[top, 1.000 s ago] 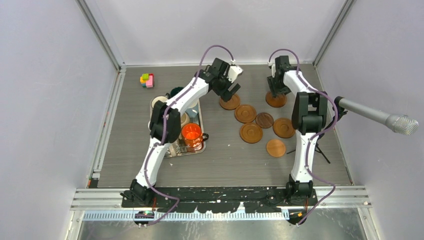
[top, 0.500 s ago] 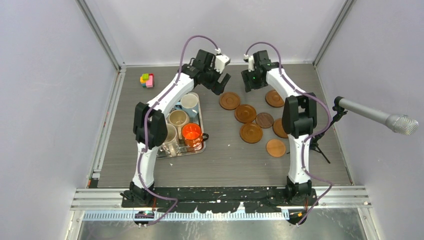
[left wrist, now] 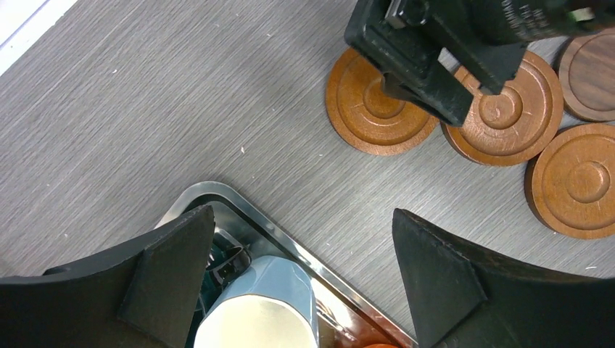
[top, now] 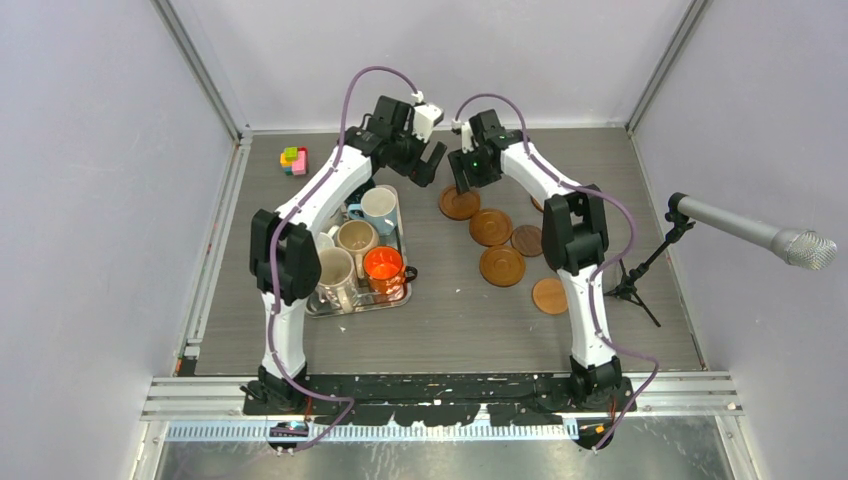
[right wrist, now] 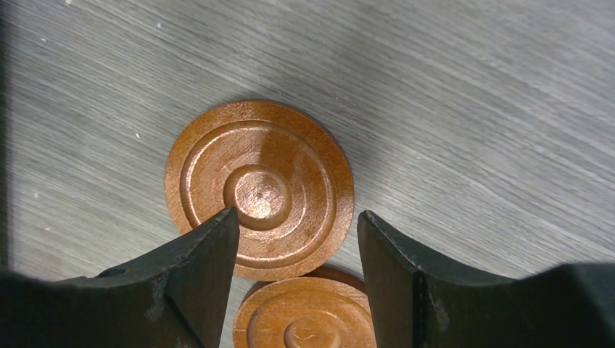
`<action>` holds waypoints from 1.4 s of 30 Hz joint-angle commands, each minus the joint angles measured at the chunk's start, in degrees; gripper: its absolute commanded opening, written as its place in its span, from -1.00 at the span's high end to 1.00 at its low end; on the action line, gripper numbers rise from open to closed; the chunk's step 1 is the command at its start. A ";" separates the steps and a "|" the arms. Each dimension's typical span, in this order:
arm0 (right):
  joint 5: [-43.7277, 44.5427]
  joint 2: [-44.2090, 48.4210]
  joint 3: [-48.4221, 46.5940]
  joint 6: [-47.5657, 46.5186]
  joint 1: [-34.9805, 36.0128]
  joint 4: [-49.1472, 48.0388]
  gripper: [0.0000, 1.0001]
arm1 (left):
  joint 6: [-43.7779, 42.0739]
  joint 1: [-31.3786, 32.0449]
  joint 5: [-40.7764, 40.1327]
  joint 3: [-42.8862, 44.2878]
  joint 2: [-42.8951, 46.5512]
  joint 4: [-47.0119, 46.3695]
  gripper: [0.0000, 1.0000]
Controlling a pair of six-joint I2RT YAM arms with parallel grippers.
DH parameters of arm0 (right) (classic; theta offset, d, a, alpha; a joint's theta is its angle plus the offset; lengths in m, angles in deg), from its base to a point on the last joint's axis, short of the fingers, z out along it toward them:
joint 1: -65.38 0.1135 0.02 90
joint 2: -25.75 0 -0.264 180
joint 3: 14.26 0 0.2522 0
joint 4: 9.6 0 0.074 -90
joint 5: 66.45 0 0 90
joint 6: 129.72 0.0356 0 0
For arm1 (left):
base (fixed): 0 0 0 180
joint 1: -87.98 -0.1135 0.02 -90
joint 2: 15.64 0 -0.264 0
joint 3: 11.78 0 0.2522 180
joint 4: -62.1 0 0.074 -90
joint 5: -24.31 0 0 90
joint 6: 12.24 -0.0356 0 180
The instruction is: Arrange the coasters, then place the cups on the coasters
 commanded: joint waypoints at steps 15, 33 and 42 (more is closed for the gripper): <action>6.05 -1.74 2.26 -3.12 -0.30 -0.09 -0.03 | 0.34 -0.54 -0.63 -0.86 3.56 -2.42 -0.90; 11.49 -1.55 4.29 -5.04 -6.43 1.04 0.20 | 0.98 -2.13 -0.53 -2.10 4.14 -1.93 -0.89; 12.36 0.50 6.88 -7.18 -8.93 1.30 0.20 | 1.15 -2.14 -0.05 -0.88 3.34 -1.52 -0.89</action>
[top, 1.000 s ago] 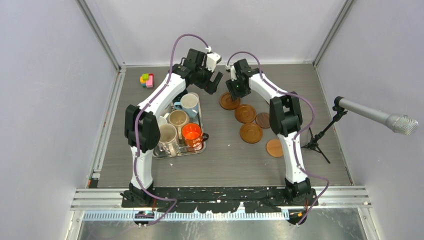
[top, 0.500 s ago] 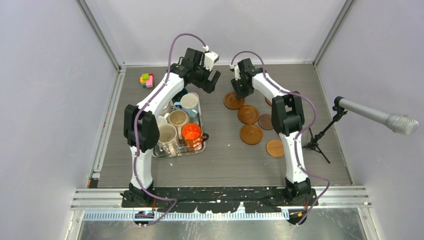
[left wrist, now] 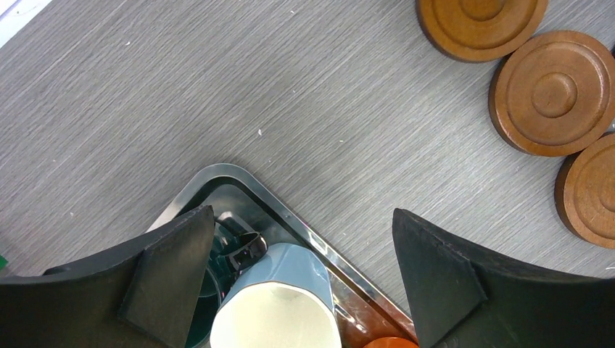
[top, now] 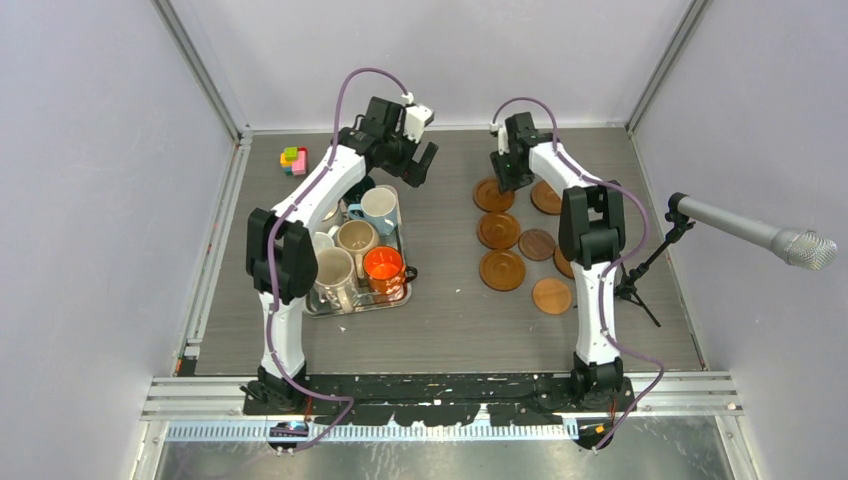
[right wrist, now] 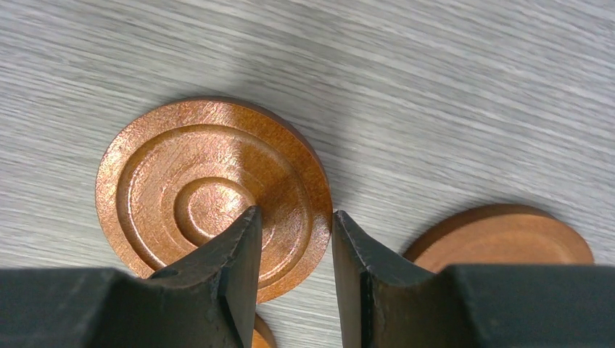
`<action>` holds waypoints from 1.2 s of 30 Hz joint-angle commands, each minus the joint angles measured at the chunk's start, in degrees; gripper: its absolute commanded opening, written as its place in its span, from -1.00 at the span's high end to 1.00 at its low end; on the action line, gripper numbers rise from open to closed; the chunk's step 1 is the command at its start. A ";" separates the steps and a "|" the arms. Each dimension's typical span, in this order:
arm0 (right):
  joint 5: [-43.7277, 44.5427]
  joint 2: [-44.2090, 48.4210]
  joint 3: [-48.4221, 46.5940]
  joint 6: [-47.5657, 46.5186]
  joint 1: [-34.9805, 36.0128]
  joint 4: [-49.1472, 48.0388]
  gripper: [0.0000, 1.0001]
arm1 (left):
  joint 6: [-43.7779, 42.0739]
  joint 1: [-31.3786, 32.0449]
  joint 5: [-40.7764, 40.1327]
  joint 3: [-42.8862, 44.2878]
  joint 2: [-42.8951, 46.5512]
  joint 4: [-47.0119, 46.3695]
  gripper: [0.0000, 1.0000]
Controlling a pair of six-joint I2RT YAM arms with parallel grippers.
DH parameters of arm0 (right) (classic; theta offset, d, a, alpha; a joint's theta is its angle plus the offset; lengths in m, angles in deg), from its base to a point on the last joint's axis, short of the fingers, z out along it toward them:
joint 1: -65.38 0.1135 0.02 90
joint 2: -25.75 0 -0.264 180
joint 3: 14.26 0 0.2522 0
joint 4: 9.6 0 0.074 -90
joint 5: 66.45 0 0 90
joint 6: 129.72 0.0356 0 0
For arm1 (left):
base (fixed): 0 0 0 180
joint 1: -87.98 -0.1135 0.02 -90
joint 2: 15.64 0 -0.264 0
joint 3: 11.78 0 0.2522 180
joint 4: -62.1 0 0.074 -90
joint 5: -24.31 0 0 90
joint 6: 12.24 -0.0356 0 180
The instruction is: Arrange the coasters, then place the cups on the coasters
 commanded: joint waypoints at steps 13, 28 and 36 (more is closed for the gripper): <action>1.06 6.76 2.63 -2.92 -2.25 3.79 -0.11 | 1.43 -0.14 0.90 1.54 2.54 -1.13 -0.89; -8.06 17.59 9.44 -4.99 -1.00 10.56 -0.24 | 1.02 -0.21 0.89 -2.15 6.28 -2.18 -0.89; -7.72 17.24 14.12 -4.67 -0.56 11.56 -0.27 | -0.10 -0.19 1.00 -2.69 7.74 -1.97 -0.92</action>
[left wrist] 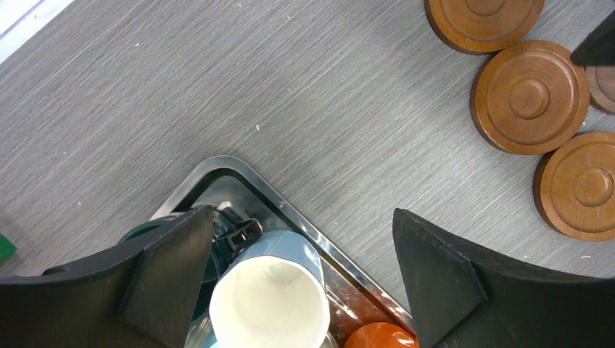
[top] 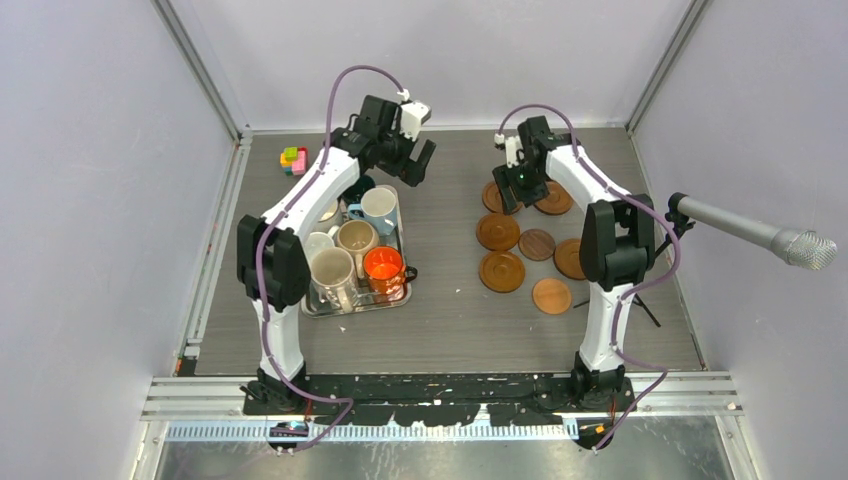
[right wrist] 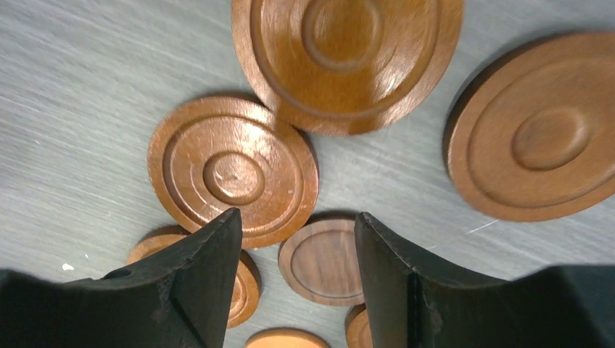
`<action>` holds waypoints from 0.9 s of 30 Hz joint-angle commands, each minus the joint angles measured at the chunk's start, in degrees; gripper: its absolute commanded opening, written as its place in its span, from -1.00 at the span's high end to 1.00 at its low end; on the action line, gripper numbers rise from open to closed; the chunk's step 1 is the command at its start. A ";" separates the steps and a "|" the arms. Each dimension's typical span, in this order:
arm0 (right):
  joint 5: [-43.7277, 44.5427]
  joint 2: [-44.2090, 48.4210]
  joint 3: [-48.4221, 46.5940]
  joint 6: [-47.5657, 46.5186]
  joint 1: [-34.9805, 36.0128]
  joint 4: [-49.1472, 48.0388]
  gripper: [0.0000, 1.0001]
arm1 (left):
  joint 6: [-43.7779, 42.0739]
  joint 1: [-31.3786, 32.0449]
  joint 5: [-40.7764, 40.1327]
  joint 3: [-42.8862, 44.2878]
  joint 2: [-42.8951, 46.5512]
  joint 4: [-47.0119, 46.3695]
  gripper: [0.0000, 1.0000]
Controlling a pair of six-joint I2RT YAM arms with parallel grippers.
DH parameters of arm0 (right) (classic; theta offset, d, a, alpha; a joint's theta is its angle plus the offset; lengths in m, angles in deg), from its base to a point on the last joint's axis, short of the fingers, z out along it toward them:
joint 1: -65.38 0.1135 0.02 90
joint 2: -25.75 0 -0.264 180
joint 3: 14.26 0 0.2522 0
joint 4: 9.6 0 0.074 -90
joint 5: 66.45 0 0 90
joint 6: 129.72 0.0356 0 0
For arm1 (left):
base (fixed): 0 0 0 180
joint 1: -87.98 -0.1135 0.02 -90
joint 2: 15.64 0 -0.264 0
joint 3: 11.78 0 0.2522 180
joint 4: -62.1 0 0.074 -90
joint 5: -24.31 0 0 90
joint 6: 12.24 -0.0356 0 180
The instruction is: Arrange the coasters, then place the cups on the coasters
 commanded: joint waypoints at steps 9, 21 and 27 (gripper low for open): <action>2.64 -2.05 5.45 -0.08 1.95 -2.75 -0.29 | -1.85 -0.35 0.08 -0.29 4.90 -1.25 -0.94; 2.27 -1.04 10.78 2.08 7.89 -6.39 -0.01 | -1.77 -0.84 -0.53 -1.50 6.71 -0.75 -0.94; 3.84 -5.43 5.67 5.48 12.91 -8.65 0.11 | -0.98 -1.51 -0.91 -2.52 7.60 -0.53 -0.94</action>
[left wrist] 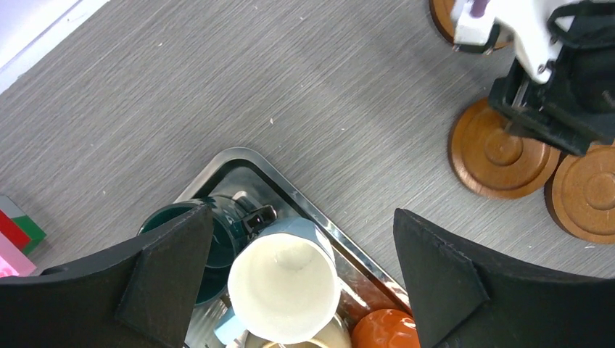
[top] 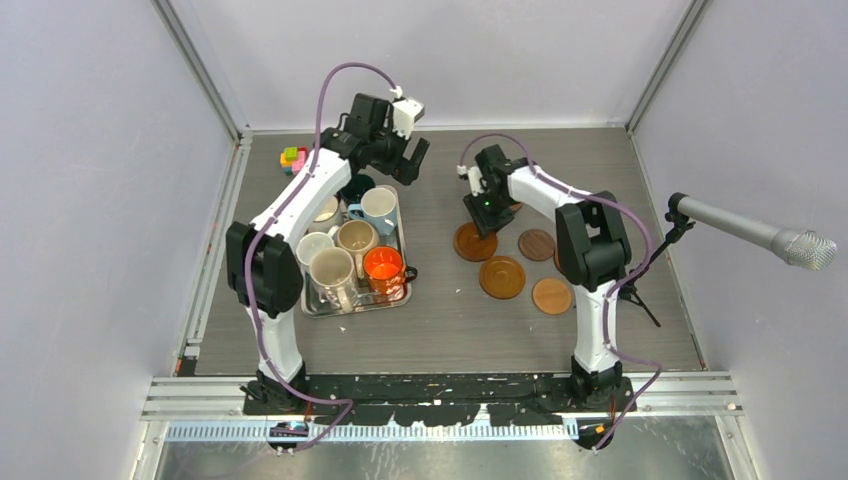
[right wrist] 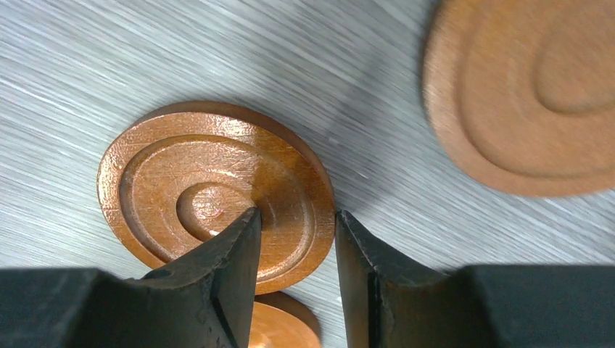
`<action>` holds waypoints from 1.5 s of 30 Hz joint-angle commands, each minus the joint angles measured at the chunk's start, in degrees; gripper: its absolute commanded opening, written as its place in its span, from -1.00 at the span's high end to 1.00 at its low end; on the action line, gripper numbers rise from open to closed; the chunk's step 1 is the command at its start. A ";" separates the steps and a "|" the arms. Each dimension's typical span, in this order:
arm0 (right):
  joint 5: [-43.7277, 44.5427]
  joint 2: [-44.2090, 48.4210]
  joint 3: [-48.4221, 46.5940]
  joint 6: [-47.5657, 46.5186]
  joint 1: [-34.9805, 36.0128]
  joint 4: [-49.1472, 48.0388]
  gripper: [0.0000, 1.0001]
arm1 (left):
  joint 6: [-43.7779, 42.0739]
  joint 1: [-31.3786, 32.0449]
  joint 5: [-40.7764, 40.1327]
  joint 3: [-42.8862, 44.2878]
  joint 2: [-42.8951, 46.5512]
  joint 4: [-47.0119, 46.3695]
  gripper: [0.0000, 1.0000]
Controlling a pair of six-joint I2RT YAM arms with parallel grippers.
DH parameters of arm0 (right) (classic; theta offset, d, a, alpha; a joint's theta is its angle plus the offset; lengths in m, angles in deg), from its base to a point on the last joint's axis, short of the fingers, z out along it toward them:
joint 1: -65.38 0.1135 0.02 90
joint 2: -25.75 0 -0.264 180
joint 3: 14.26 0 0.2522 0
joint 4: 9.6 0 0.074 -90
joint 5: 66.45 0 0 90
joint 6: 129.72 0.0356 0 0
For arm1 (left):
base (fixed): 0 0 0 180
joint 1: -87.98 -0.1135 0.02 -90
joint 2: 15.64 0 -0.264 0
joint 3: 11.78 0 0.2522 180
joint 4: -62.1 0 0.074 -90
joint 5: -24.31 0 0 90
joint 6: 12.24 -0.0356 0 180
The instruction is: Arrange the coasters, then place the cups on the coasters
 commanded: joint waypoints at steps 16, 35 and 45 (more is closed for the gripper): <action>8.93 -18.68 -26.81 7.27 5.16 -4.69 0.28 | 0.34 -3.99 -0.98 -2.00 5.67 0.85 -0.94; 6.32 -14.40 -35.02 6.89 4.53 -3.74 -0.12 | -1.42 -4.01 1.94 0.50 3.87 1.70 -0.95; -1.78 0.13 -26.58 5.61 -1.10 4.05 -0.30 | -3.74 -0.18 9.50 0.27 2.96 0.39 -0.99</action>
